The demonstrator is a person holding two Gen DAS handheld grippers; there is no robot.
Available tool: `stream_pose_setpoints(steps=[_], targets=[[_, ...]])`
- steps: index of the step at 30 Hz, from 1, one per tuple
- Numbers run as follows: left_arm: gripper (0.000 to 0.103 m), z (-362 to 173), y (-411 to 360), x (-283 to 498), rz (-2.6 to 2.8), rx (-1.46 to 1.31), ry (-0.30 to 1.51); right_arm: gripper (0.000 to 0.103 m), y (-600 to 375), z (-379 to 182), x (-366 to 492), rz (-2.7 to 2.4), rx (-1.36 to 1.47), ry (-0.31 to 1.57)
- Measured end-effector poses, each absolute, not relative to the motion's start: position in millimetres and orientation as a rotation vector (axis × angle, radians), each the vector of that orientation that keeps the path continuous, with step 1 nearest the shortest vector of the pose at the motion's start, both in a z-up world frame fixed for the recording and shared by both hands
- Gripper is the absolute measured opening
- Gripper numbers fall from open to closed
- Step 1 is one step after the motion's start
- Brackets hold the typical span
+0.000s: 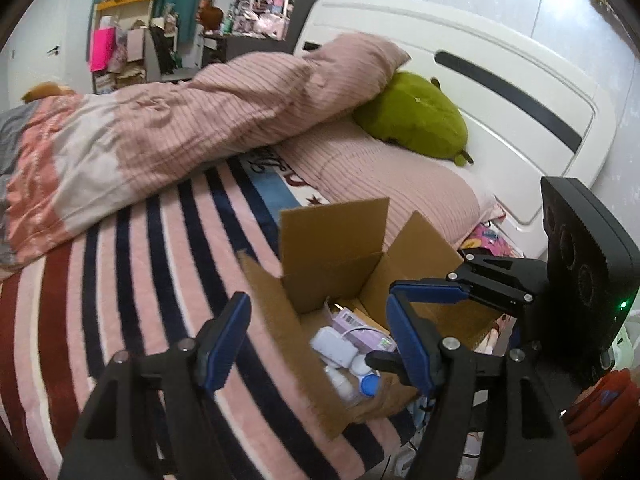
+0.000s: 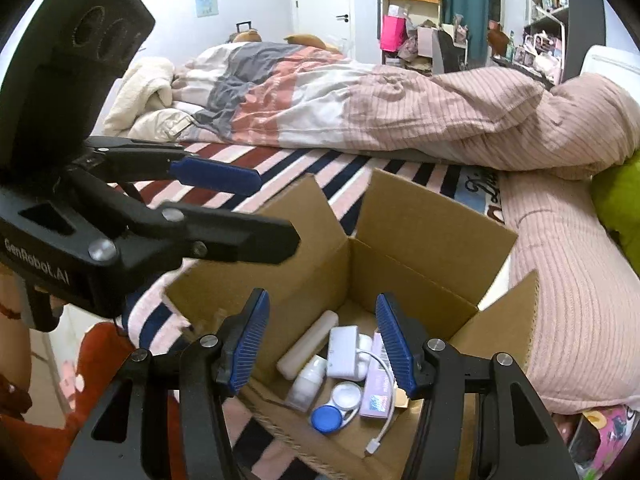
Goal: Organize rigid objects
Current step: 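Grasp the white tape roll with clip using the right gripper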
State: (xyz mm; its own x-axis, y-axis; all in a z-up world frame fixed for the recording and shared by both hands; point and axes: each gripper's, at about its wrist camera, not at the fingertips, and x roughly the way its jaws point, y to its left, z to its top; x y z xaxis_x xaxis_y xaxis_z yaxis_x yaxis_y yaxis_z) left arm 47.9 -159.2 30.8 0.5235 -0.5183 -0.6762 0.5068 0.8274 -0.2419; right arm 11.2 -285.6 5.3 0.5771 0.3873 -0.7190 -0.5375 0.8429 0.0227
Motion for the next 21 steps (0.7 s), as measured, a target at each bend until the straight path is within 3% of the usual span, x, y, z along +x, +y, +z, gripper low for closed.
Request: stream_pose_setpoints(steps=[8, 10, 12, 21], targets=[[0.068, 35.9, -83.3, 29.2, -0.490, -0.067, 0.757, 0.052, -232.7, 21.2, 5.2, 0.613, -0.236, 0.743], [0.076, 33.3, -59.7, 25.3, -0.445, -0.084, 0.747, 0.052, -215.4, 20.9, 6.6, 0.634, -0.253, 0.744], [0.077, 28.9, -34.0, 21.0, -0.397, -0.100, 0.734, 0.052, -194.0, 19.4, 8.5, 0.659, -0.273, 0.748], [0.079, -18.5, 57.4, 19.9, -0.212, -0.156, 0.781, 0.052, -95.1, -19.4, 29.7, 0.775, -0.323, 0.824]])
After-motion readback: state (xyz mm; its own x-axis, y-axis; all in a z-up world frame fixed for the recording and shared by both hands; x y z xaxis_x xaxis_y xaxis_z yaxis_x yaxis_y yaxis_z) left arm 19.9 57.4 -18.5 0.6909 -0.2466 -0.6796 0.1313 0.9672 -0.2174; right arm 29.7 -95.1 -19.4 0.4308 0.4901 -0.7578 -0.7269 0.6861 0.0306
